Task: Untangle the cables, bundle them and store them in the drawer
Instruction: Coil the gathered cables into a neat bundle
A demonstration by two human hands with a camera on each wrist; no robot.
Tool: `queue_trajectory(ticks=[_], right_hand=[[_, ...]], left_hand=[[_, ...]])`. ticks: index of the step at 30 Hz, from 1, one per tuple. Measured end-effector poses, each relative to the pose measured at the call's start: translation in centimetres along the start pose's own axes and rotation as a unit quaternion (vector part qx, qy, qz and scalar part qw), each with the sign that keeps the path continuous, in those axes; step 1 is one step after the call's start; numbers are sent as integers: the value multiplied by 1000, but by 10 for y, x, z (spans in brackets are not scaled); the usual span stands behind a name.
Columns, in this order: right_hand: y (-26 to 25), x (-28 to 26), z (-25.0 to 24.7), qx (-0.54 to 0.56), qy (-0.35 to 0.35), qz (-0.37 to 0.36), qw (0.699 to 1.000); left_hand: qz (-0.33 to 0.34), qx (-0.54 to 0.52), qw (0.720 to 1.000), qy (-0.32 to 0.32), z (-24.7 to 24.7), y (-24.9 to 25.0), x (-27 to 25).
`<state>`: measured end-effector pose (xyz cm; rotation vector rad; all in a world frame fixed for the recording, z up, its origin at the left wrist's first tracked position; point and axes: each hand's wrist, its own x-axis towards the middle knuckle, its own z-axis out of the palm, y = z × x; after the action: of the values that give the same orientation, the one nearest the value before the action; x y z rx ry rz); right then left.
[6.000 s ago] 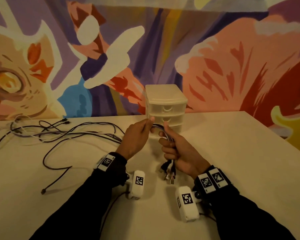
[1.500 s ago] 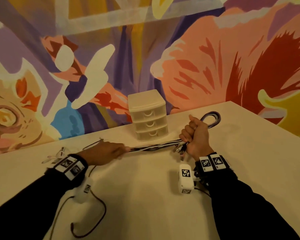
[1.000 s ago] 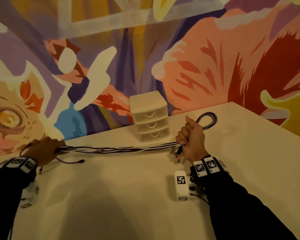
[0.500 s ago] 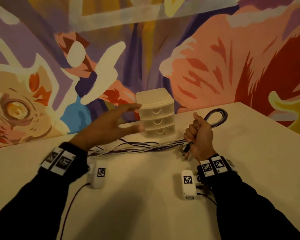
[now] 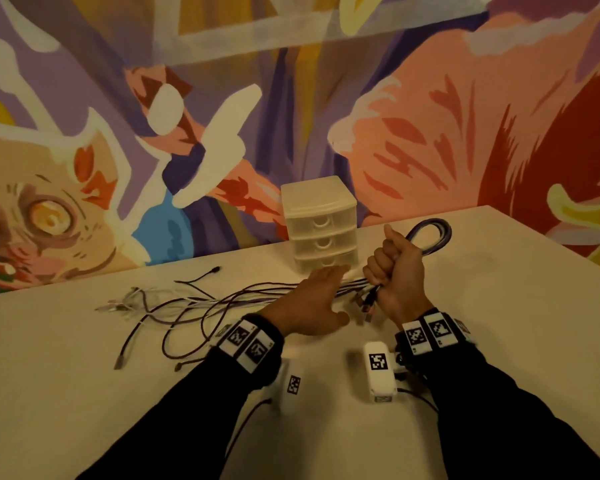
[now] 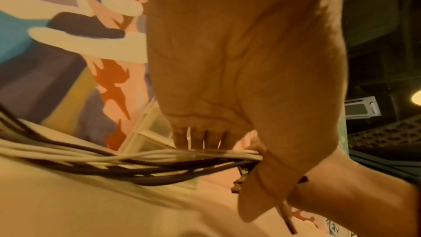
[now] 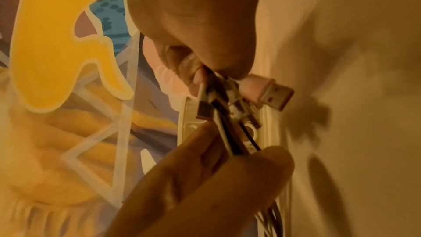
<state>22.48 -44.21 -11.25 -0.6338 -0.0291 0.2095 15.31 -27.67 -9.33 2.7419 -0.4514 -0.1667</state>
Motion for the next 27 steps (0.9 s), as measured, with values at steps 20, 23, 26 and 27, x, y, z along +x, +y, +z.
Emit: queue_trajectory(ticks=[20,23,26,27], right_hand=[[-20,13,-15,-96,280,-95,950],[-17,24,-27,-249,348,-92,899],[-7,21,-15,-411,328,-87,846],[-3,17,-8,-454,296,-91,836]], left_hand=[[-91,-33,995,-13,-13,-17,12],[-63,92,994,10,-17,-12,10],[64,217,974,22,-25,10,3],[130,233,963,39,-28,21,-1]])
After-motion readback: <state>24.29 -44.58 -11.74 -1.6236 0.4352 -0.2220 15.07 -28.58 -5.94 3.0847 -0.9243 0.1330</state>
